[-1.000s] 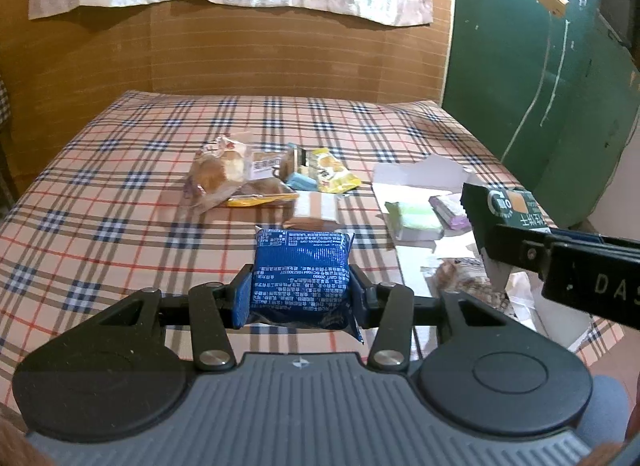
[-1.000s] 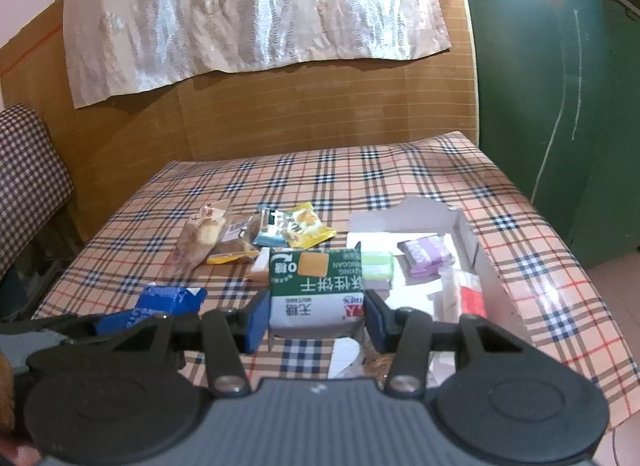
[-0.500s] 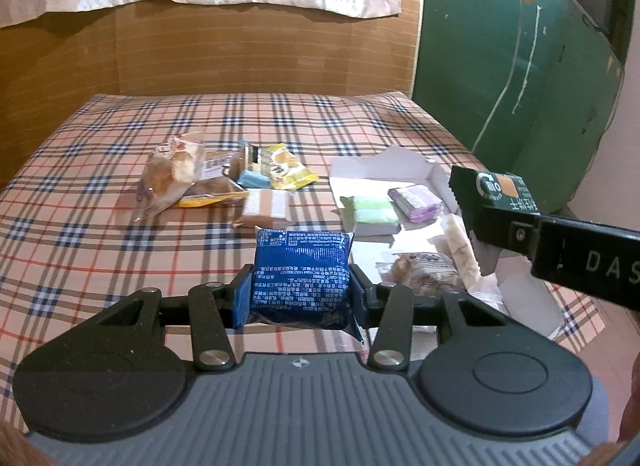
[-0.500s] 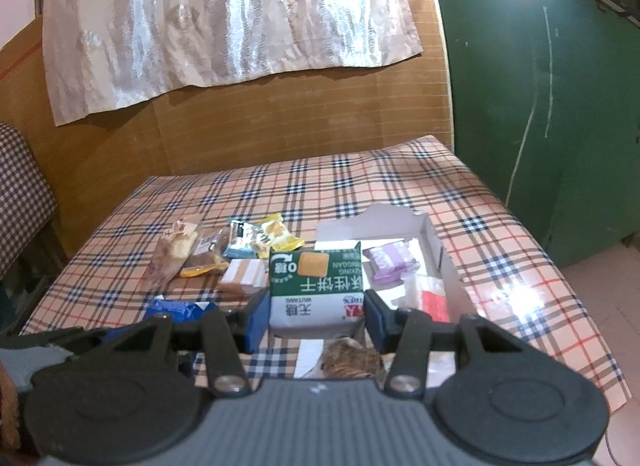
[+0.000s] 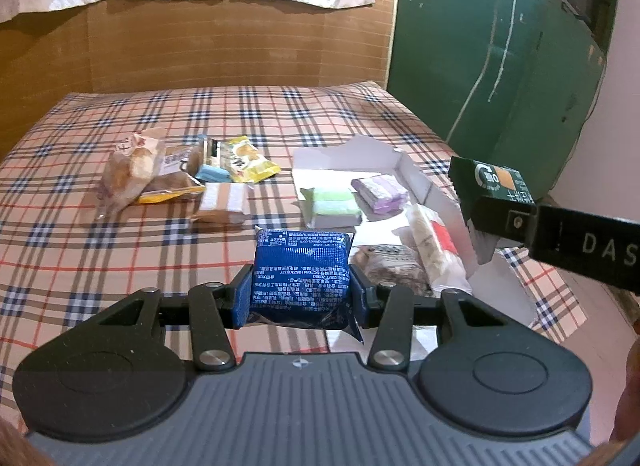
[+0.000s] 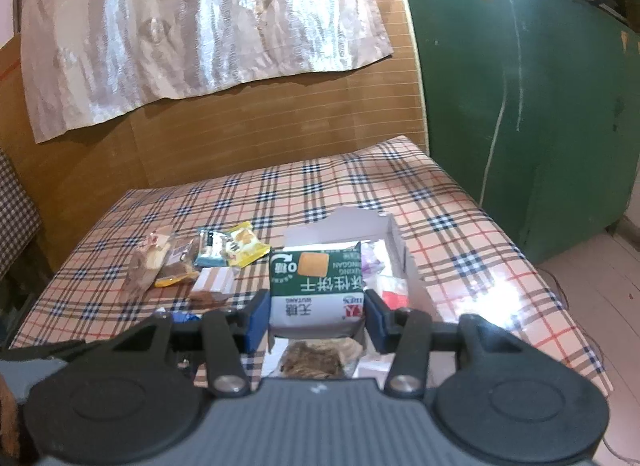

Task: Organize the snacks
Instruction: 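Carry the blue pack and green-and-white box over the white box with both tools, then lower both snacks into the white box and open both tools, then move both tools back toward the remaining snacks on the tablecloth, then grasp the red-logo bread bag with the left tool while the right tool grasps the yellow Pancake pack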

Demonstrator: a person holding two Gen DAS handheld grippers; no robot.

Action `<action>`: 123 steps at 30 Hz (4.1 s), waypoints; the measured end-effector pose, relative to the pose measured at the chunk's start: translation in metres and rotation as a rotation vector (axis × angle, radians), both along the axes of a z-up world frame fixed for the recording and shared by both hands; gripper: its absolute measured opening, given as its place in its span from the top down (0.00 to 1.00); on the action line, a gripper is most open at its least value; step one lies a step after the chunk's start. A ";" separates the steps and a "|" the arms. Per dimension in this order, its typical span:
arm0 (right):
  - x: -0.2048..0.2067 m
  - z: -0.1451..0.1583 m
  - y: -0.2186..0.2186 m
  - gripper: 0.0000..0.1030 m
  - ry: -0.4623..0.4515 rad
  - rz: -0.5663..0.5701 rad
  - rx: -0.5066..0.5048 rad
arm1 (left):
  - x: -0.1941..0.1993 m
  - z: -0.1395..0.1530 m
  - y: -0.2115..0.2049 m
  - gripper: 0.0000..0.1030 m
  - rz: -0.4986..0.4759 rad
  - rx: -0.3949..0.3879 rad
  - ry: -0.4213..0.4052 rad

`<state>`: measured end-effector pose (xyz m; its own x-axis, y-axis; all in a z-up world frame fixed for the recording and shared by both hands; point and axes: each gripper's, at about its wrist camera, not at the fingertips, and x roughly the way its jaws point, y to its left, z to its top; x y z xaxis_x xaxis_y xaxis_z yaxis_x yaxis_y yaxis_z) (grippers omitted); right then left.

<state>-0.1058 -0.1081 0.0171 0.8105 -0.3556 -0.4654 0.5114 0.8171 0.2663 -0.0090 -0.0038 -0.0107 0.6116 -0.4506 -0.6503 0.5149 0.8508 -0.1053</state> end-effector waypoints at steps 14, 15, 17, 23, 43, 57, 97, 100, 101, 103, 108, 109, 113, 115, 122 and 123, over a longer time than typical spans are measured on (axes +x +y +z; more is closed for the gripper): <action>-0.018 -0.012 -0.018 0.53 0.013 -0.051 0.025 | -0.012 -0.005 -0.023 0.46 -0.072 -0.009 0.030; -0.019 -0.012 -0.019 0.53 0.012 -0.056 0.028 | -0.013 -0.005 -0.026 0.46 -0.080 -0.010 0.031; -0.021 -0.014 -0.022 0.53 0.012 -0.062 0.032 | -0.014 -0.006 -0.029 0.46 -0.095 -0.012 0.039; -0.027 -0.020 -0.029 0.53 0.016 -0.074 0.047 | -0.019 -0.009 -0.040 0.46 -0.116 -0.012 0.049; -0.033 -0.033 -0.039 0.53 0.025 -0.082 0.086 | -0.026 -0.017 -0.050 0.46 -0.190 0.020 0.054; -0.029 -0.039 -0.043 0.47 0.026 -0.087 0.114 | -0.023 -0.016 -0.043 0.18 -0.254 -0.014 0.063; 0.075 -0.013 0.024 0.38 0.031 0.124 0.082 | 0.107 -0.014 0.088 0.03 0.177 -0.047 0.023; 0.083 -0.011 0.026 0.36 0.033 0.135 0.077 | 0.129 -0.017 0.097 0.02 0.215 -0.050 0.008; 0.086 -0.010 0.026 0.36 0.033 0.137 0.074 | 0.136 -0.018 0.099 0.02 0.227 -0.048 0.000; 0.090 -0.010 0.026 0.36 0.033 0.143 0.073 | 0.159 -0.020 0.102 0.01 0.260 -0.043 -0.008; 0.100 -0.012 0.023 0.34 0.033 0.150 0.078 | 0.207 -0.026 0.101 0.00 0.287 -0.026 -0.024; 0.102 -0.012 0.022 0.34 0.033 0.150 0.081 | 0.216 -0.029 0.098 0.00 0.289 -0.020 -0.023; 0.110 -0.013 0.018 0.34 0.031 0.153 0.087 | 0.251 -0.047 0.087 0.00 0.256 -0.004 0.015; 0.113 -0.014 0.014 0.33 0.028 0.153 0.092 | 0.269 -0.058 0.080 0.00 0.236 0.009 0.049; 0.125 -0.021 0.002 0.32 0.037 0.135 0.103 | 0.299 -0.092 0.066 0.00 0.179 0.042 0.100; 0.126 -0.022 0.001 0.32 0.038 0.134 0.106 | 0.301 -0.095 0.067 0.00 0.172 0.021 0.103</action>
<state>0.0207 -0.1069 -0.0054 0.8286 -0.1928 -0.5256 0.4112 0.8467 0.3376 0.2923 0.0630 -0.1055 0.6080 -0.3310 -0.7217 0.3491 0.9278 -0.1315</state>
